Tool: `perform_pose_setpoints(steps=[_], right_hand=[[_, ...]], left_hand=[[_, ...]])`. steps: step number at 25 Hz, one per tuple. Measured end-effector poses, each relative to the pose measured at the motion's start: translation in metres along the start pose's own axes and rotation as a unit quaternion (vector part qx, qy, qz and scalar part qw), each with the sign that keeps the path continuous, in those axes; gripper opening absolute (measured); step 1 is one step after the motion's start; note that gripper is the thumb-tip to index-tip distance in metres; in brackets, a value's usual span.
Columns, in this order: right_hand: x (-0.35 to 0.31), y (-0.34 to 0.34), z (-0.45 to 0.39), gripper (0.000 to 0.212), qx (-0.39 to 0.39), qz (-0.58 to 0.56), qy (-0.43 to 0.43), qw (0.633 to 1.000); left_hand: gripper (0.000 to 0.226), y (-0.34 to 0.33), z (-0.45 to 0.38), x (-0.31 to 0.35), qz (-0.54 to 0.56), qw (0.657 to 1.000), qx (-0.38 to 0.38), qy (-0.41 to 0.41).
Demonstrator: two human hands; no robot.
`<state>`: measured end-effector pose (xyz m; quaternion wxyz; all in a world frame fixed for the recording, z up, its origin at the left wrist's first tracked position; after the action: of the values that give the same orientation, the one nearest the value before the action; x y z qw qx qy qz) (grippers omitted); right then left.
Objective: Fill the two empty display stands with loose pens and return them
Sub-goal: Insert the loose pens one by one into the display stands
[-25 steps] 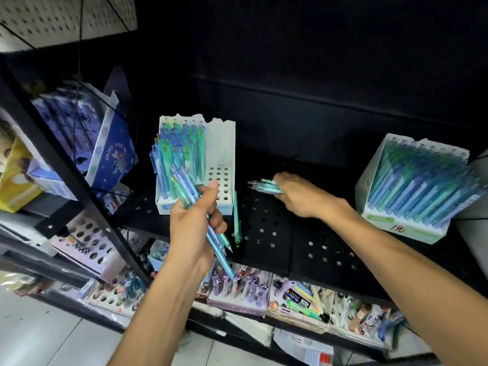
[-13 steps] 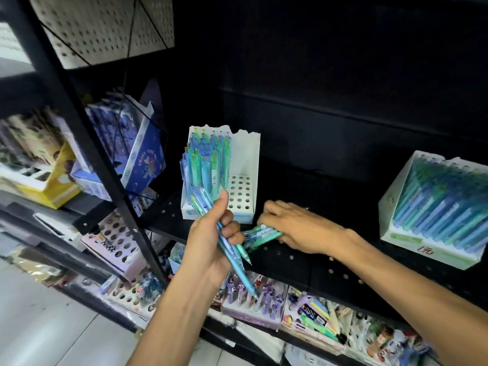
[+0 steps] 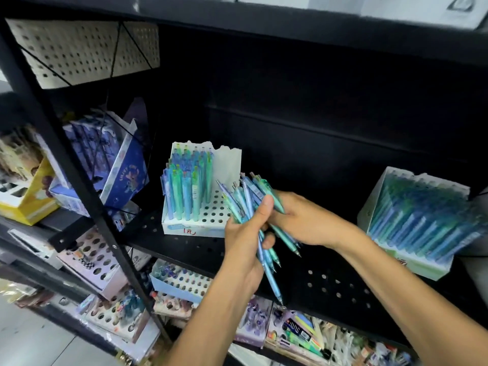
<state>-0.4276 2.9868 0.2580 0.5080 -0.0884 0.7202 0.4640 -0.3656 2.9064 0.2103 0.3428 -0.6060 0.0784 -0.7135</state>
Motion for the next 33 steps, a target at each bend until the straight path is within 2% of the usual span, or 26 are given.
perform_pose_setpoints(steps=[2,6,10,15,17,19,22,23,25,27,28,30,31,32,33], right_hand=[[0.000,0.010,0.000,0.011,-0.011,0.027,-0.030,0.999],[0.014,0.012,0.000,0.023,-0.073,0.072,-0.083,0.991],[0.023,0.012,0.008,0.016,-0.113,-0.026,-0.113,0.987],[0.027,0.015,0.013,0.021,-0.142,-0.137,-0.140,0.970],[0.030,0.018,0.009,0.032,-0.134,-0.096,-0.133,0.977],[0.033,0.020,0.002,0.058,-0.136,-0.012,-0.116,0.984],[0.042,0.022,-0.004,0.093,-0.138,-0.008,-0.122,0.983],[0.043,0.022,-0.005,0.097,-0.135,-0.038,-0.127,0.982],[0.042,0.026,-0.002,0.087,-0.126,-0.104,-0.137,0.977],[0.039,0.033,0.001,0.070,-0.084,-0.152,-0.141,0.975],[0.039,0.038,0.001,0.061,-0.035,-0.166,-0.139,0.976],[0.038,0.051,-0.003,0.034,0.143,-0.167,-0.104,0.970],[0.038,0.059,-0.002,0.026,0.231,-0.160,-0.088,0.956],[0.039,0.063,-0.002,0.024,0.289,-0.159,-0.078,0.941],[0.038,0.064,-0.004,0.025,0.311,-0.172,-0.080,0.931]], left_hand=[[0.075,-0.008,-0.008,-0.003,0.008,1.000,-0.007,-0.001],[0.040,-0.012,-0.014,-0.016,-0.004,0.998,-0.051,0.036],[0.035,-0.009,-0.019,-0.023,-0.040,0.995,-0.076,0.042],[0.045,-0.013,-0.021,-0.022,-0.052,0.997,-0.046,0.031],[0.041,-0.015,-0.023,-0.021,-0.045,0.996,-0.070,0.031],[0.042,-0.015,-0.025,-0.018,-0.031,0.995,-0.087,0.034],[0.066,-0.014,-0.028,-0.017,-0.034,0.998,-0.049,0.038],[0.069,-0.015,-0.028,-0.016,-0.027,0.999,-0.032,0.035],[0.064,-0.014,-0.031,-0.013,-0.007,1.000,-0.002,0.025],[0.050,-0.010,-0.032,-0.008,-0.010,0.999,0.040,0.019],[0.043,-0.007,-0.031,-0.006,-0.022,0.998,0.061,0.018],[0.036,-0.003,-0.027,-0.001,-0.053,0.994,0.091,0.013],[0.035,-0.001,-0.023,0.003,-0.065,0.993,0.096,0.001],[0.035,0.001,-0.020,0.008,-0.071,0.993,0.099,-0.013],[0.038,0.005,-0.016,0.015,-0.069,0.992,0.097,-0.029]])
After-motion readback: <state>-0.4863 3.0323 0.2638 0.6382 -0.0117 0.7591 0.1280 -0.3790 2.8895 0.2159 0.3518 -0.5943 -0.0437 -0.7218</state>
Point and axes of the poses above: each hand's wrist, its own z-axis away from the middle knuckle, its own y-axis out of the back of the hand, x = y × z, the point moved 4 cm from there along -z, towards the middle knuckle, and after that the axes turned 11 degrees about -z, right-handed, at the moved point
